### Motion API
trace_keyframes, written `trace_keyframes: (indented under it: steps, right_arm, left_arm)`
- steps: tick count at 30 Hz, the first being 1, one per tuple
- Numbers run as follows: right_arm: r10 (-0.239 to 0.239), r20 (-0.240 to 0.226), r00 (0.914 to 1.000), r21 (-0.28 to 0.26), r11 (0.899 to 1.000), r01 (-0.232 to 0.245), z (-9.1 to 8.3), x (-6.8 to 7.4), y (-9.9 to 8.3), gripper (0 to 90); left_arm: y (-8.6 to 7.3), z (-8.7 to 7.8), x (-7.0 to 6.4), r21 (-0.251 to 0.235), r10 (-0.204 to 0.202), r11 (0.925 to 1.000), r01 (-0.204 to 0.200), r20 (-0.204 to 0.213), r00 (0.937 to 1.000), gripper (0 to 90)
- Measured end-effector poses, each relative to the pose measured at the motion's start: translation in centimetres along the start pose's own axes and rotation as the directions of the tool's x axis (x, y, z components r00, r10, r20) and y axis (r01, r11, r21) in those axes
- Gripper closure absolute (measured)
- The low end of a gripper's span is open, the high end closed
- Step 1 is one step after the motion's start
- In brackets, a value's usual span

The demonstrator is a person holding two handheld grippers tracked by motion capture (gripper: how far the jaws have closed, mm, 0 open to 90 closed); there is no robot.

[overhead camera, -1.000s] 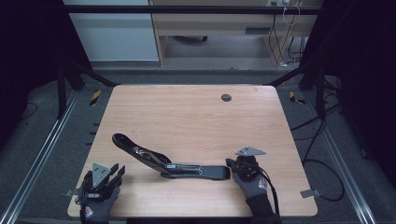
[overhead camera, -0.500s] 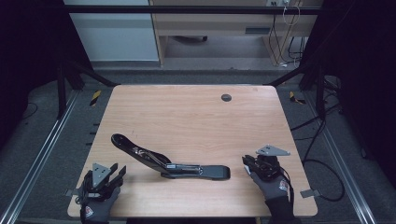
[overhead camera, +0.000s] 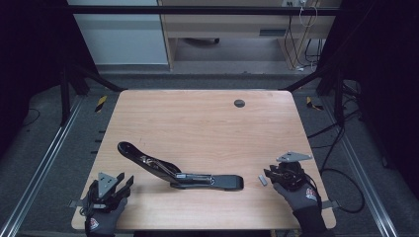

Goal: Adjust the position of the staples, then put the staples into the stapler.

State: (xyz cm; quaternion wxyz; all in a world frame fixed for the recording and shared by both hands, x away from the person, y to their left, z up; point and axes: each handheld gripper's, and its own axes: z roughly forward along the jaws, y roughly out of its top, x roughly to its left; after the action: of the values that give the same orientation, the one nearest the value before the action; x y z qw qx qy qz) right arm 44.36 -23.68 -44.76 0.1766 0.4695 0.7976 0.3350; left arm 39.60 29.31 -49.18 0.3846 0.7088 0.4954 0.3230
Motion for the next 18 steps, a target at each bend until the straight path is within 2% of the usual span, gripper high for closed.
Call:
trace_keyframes:
  steps: [1, 4, 5, 8, 12, 17, 18]
  right_arm:
    - [-0.016, 0.001, 0.9999, 0.020, 1.000, 0.016, -0.1, -0.1, 0.5, 66.7]
    - [-0.020, 0.004, 0.9998, 0.045, 0.999, 0.020, -0.2, -0.2, 0.9, 66.3]
    - [-0.042, 0.012, 0.9990, 0.062, 0.997, 0.041, -0.1, -0.4, 1.2, 65.7]
    - [-0.022, 0.009, 0.9997, 0.086, 0.996, 0.021, -0.1, -0.4, 1.5, 65.7]
    - [-0.018, 0.001, 0.9998, 0.114, 0.993, 0.018, 0.4, -0.6, 1.6, 65.8]
    - [-0.027, -0.008, 0.9996, 0.165, 0.986, 0.028, 1.3, -0.7, 1.7, 66.9]
    - [-0.041, -0.003, 0.9992, 0.167, 0.985, 0.041, 1.5, -0.8, 1.8, 67.2]
  left_arm:
    - [0.0, 0.0, 0.0, 0.001, 0.000, 1.0000, 0.000, 0.001, 1.0000, 59.8]
    - [0.0, 0.0, 0.0, 0.003, 0.002, 1.0000, -0.002, 0.001, 1.0000, 59.7]
    - [0.0, 0.0, 0.0, 0.003, 0.003, 1.0000, -0.003, 0.001, 1.0000, 59.7]
    - [0.0, 0.0, 0.0, 0.004, 0.004, 1.0000, -0.004, 0.001, 1.0000, 59.4]
    - [0.0, 0.1, 0.0, 0.011, 0.004, 0.9999, -0.004, 0.001, 1.0000, 58.7]
    - [0.0, 0.1, -0.1, 0.010, 0.006, 0.9999, -0.006, -0.002, 1.0000, 57.5]
    - [-0.1, 0.1, 0.0, 0.010, 0.003, 0.9999, -0.003, -0.005, 1.0000, 57.3]
